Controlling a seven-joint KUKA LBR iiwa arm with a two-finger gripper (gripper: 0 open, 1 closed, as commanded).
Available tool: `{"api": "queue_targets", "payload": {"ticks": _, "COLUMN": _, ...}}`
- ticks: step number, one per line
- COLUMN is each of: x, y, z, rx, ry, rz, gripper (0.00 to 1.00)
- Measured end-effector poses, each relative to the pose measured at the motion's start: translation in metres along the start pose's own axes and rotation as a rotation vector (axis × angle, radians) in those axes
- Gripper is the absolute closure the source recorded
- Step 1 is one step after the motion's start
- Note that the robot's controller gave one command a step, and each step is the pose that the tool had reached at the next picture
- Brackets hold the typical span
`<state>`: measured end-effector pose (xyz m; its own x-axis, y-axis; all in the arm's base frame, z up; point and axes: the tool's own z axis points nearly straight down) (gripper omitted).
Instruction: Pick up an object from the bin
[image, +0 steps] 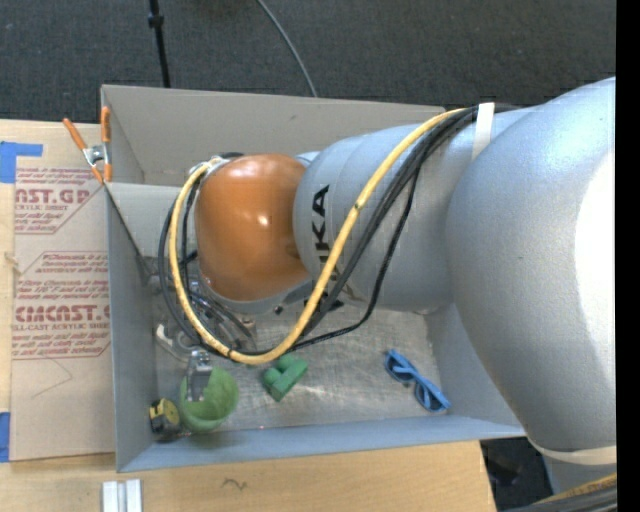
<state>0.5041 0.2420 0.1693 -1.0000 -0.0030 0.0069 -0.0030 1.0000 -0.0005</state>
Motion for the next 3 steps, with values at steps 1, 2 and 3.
{"api": "queue_targets", "payload": {"ticks": 1, "x": -0.036, "y": 0.003, "z": 0.083, "rx": -0.005, "ry": -0.017, "rz": 0.074, "gripper": 0.00}}
{"api": "queue_targets", "payload": {"ticks": 2, "x": 0.000, "y": -0.011, "z": 0.069, "rx": 0.000, "ry": -0.007, "rz": -0.271, "gripper": 0.00}}
{"api": "queue_targets", "payload": {"ticks": 3, "x": -0.049, "y": -0.003, "z": 0.062, "rx": -0.002, "ry": -0.010, "rz": 0.027, "gripper": 0.00}}
